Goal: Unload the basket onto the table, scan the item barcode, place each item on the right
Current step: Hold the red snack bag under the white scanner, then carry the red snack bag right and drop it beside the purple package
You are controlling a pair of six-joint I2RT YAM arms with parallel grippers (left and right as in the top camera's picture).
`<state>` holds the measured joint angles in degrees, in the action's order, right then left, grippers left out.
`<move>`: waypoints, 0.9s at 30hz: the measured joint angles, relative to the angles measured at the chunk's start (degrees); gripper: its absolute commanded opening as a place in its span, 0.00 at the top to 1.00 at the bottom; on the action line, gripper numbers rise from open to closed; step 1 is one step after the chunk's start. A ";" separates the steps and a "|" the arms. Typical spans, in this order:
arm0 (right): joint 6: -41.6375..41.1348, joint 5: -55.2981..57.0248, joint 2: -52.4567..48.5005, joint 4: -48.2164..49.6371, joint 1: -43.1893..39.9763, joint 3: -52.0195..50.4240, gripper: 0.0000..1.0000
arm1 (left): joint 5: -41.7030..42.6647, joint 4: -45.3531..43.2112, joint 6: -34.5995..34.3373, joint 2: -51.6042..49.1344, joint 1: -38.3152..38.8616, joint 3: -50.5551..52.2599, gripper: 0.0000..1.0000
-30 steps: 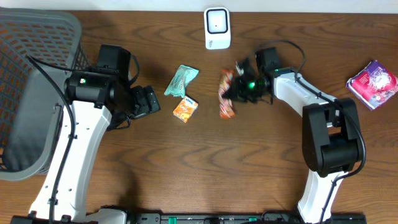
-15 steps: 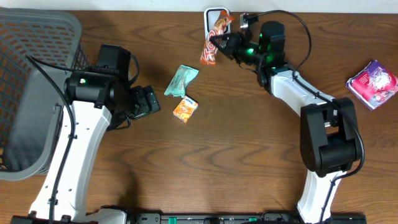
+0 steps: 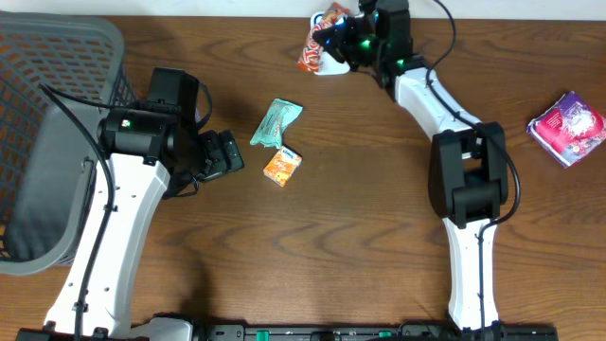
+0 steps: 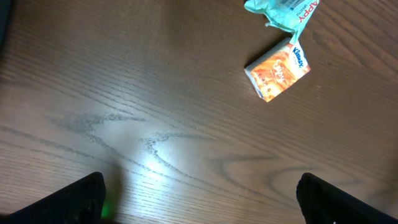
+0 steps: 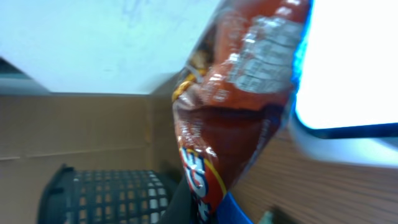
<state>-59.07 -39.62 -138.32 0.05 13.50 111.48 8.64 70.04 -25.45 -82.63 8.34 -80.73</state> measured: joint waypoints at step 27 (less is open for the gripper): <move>36.30 42.88 0.00 -68.48 -28.17 27.52 0.75 | -0.02 -0.02 -0.02 -0.04 0.00 0.00 0.02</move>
<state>-22.76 3.27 -138.32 -68.42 -14.68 139.00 8.62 70.02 -25.47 -82.67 8.34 -80.73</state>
